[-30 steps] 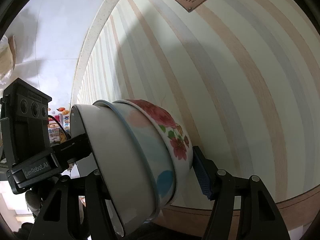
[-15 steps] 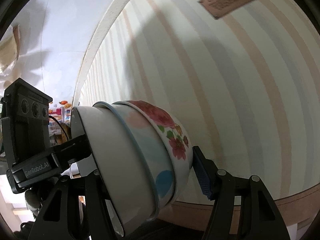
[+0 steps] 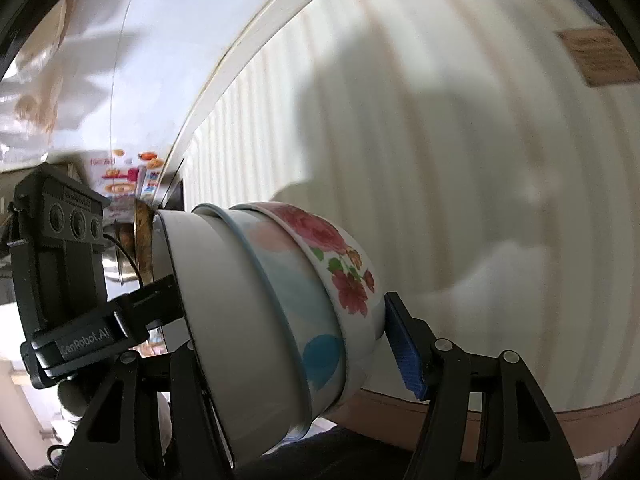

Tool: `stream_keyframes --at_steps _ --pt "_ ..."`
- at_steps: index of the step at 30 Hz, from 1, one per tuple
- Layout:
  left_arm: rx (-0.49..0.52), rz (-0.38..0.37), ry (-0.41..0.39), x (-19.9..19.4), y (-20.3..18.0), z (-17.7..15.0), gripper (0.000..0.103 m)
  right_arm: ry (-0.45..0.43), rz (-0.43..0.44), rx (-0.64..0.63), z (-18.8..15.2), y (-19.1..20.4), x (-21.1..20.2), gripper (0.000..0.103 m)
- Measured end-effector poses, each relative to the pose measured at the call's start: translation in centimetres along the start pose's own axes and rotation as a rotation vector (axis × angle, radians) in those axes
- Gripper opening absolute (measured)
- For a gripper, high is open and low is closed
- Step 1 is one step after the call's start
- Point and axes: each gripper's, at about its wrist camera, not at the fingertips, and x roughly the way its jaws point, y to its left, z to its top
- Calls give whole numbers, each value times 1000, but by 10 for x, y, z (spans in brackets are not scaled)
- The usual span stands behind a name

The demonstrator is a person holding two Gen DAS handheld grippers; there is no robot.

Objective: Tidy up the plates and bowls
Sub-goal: 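Carry the bowl stack with both grippers and lower it onto the plate stack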

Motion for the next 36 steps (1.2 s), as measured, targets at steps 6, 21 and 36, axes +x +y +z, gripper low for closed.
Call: stream_keyframes --at_steps 6,21,36 --pt "-100 11 -37 -16 46 -5 46 75 2 -60 4 35 37 66" --pt "-239 2 -75 -19 119 -17 46 183 -45 -143 7 73 109 66" --pt "-261 16 -83 -15 131 -22 46 193 -83 -155 7 77 124 66"
